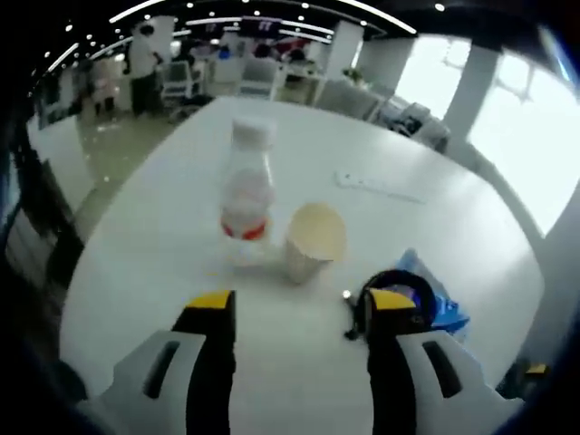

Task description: Arrange the tabletop items into an orderly group along one side of the table until the central work area is clear of visible clutter.

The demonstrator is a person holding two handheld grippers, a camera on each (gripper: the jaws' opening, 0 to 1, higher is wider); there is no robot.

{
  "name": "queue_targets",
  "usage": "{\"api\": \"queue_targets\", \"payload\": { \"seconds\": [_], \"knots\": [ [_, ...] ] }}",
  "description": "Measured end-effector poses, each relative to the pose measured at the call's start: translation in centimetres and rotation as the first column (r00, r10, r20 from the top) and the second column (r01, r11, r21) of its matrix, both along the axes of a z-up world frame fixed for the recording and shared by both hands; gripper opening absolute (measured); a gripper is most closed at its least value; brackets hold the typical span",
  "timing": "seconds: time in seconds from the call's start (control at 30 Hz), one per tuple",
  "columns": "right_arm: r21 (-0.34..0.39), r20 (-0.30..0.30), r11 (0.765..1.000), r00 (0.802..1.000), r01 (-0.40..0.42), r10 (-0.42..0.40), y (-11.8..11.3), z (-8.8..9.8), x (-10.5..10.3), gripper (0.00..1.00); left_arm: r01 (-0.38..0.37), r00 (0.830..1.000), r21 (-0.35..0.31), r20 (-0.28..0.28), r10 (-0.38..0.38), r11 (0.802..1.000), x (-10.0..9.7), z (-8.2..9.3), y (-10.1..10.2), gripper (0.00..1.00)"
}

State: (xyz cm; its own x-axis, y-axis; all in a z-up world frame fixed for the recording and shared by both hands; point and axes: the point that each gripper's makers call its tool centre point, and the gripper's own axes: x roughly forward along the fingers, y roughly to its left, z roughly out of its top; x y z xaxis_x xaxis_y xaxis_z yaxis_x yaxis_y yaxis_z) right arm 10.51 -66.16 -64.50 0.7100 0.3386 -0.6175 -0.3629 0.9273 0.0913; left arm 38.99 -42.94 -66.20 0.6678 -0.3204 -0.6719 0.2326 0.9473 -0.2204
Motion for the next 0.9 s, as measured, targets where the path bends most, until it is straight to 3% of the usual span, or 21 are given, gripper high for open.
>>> {"api": "queue_targets", "payload": {
  "seconds": [0.27,0.53,0.77,0.83,0.9],
  "knots": [
    [-0.011,0.016,1.000,1.000,0.005,-0.005,-0.3,0.1,0.1,0.63,0.021,1.000,-0.015,-0.017,-0.021,1.000,-3.8,0.2,1.4,0.64],
    [0.011,0.014,1.000,1.000,0.006,-0.006,-0.3,0.1,0.1,0.64,0.121,0.992,-0.040,-0.038,-0.123,0.992,-9.0,0.2,0.6,0.71],
    [0.024,0.008,1.000,1.000,-0.015,0.015,0.1,0.1,-0.1,0.64,0.154,0.985,-0.067,-0.068,-0.159,0.986,-12.9,-1.1,0.7,0.74],
    [0.024,0.008,1.000,1.000,-0.020,0.020,0.2,0.1,-0.1,0.64,0.162,0.983,-0.105,-0.073,-0.170,0.981,-13.8,-0.9,0.3,0.75],
    [0.026,0.006,0.999,1.000,-0.023,0.023,0.3,0.1,-0.2,0.64,0.188,0.979,-0.092,-0.060,-0.194,0.978,-14.7,-0.7,0.3,0.79]
  ]
}}
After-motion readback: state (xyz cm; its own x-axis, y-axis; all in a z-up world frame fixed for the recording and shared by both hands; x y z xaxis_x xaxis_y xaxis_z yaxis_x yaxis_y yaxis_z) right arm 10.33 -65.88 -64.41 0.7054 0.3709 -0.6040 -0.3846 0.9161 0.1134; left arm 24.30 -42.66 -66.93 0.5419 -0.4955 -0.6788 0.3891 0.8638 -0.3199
